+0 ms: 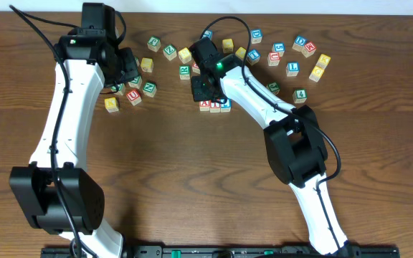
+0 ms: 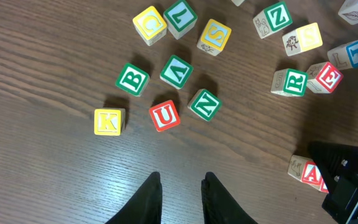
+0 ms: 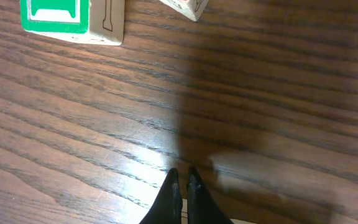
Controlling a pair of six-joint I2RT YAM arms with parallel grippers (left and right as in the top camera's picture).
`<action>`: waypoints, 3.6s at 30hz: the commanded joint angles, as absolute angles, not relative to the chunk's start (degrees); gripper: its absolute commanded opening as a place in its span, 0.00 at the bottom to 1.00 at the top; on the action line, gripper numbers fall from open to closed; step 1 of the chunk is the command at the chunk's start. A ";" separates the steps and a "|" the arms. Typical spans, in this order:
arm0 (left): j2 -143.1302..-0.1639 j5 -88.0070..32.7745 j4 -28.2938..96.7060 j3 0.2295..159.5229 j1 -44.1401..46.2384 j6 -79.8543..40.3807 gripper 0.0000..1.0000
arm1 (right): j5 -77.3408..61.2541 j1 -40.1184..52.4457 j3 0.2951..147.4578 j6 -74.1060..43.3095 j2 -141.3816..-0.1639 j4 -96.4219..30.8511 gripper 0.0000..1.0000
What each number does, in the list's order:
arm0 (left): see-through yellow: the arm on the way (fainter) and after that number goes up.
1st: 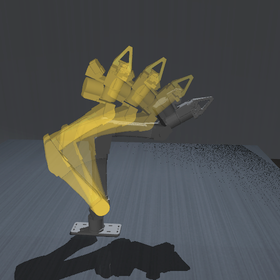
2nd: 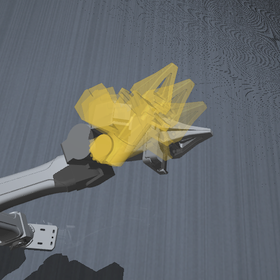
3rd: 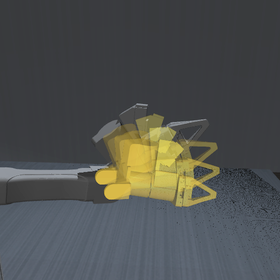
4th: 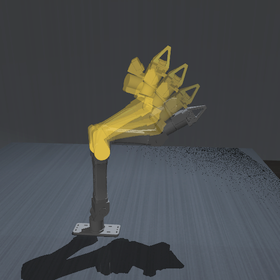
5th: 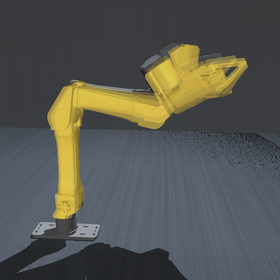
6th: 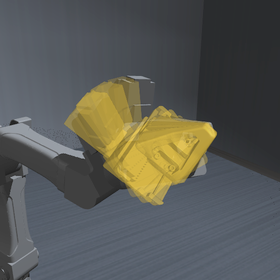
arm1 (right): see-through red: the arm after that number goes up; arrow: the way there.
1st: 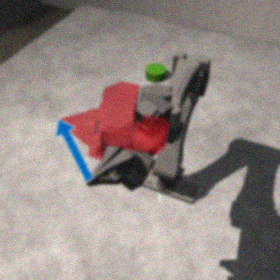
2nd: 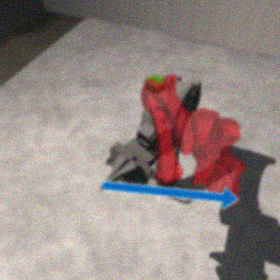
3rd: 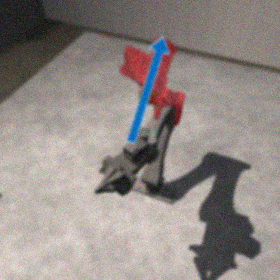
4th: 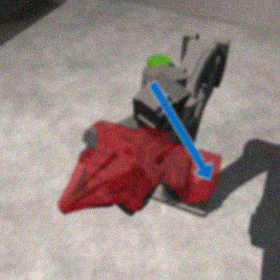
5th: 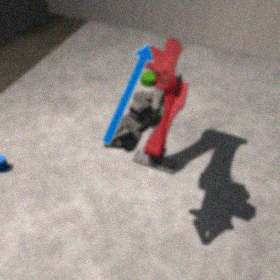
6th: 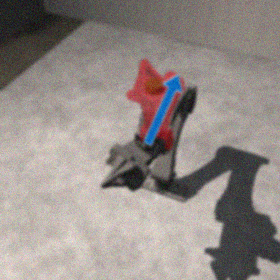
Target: Spell out AI2
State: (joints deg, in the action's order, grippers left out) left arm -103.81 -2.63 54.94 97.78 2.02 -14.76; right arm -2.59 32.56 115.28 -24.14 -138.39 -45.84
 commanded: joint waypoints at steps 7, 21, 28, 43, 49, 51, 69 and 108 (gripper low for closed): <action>-104.16 -1.87 54.72 97.69 1.93 -14.22 0.23 | -3.38 32.73 114.91 -24.60 -138.93 -46.96 0.01; -104.71 -1.87 54.19 97.67 1.93 -14.22 0.23 | -2.96 31.53 115.74 -22.02 -138.54 -44.58 0.08; -104.71 -1.83 52.38 97.69 1.93 -14.15 0.23 | -3.22 27.51 117.45 -20.80 -133.32 -46.13 0.09; -93.03 3.53 52.71 98.19 -4.45 -12.25 0.46 | -3.16 10.63 117.45 -11.84 -111.44 -66.87 0.20; -89.41 3.51 53.69 98.17 -8.54 -12.27 0.68 | -3.38 3.11 117.45 -7.90 -108.07 -73.30 0.32; -89.45 3.51 54.94 98.15 -8.99 -12.27 0.72 | -3.38 0.91 117.45 -6.63 -107.77 -75.29 0.41; -89.71 3.49 58.24 97.73 -8.99 -12.29 0.98 | -3.38 -1.83 117.45 -6.11 -97.84 -78.08 0.99; -89.71 3.49 58.24 97.73 -8.99 -12.29 0.97 | -2.94 -1.39 91.20 3.62 -74.06 -51.94 0.99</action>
State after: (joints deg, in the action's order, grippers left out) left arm -89.27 3.16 58.13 97.78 -8.80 -12.19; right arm -3.11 -1.48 100.53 0.73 -83.13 -57.39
